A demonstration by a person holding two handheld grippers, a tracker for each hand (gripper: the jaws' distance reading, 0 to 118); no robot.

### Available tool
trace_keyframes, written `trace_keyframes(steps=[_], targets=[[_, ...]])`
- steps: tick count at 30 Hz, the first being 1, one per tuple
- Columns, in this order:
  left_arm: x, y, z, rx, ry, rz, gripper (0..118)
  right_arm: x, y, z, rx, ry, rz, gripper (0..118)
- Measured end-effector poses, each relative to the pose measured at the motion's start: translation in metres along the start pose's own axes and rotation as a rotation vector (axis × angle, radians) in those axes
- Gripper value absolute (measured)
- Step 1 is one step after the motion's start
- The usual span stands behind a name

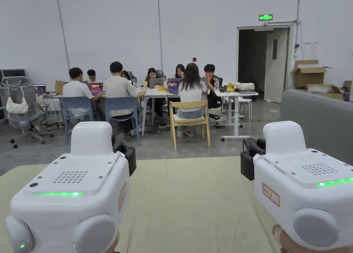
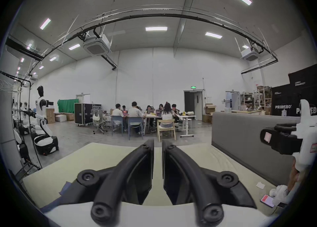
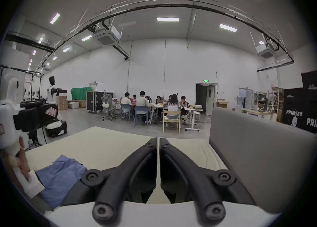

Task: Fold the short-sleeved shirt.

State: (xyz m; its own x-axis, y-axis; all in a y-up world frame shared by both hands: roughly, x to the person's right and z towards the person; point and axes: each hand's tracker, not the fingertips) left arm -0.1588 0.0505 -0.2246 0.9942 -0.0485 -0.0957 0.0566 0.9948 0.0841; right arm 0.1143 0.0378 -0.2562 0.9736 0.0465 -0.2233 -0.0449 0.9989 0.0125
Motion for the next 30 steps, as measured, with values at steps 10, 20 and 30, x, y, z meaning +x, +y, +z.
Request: trace_keyframes(steps=[10, 20, 30], targets=[[-0.024, -0.004, 0.005, -0.057, -0.006, 0.053, 9, 0.004, -0.01, -0.014, -0.065, -0.12, -0.043, 5], [-0.199, -0.005, 0.105, -0.171, 0.538, -0.024, 9, -0.232, 0.002, -0.048, -0.123, 0.728, -0.068, 5], [-0.245, -0.106, 0.031, -0.487, 0.322, 0.083, 9, -0.28, -0.063, -0.065, -0.281, 0.753, 0.09, 6]])
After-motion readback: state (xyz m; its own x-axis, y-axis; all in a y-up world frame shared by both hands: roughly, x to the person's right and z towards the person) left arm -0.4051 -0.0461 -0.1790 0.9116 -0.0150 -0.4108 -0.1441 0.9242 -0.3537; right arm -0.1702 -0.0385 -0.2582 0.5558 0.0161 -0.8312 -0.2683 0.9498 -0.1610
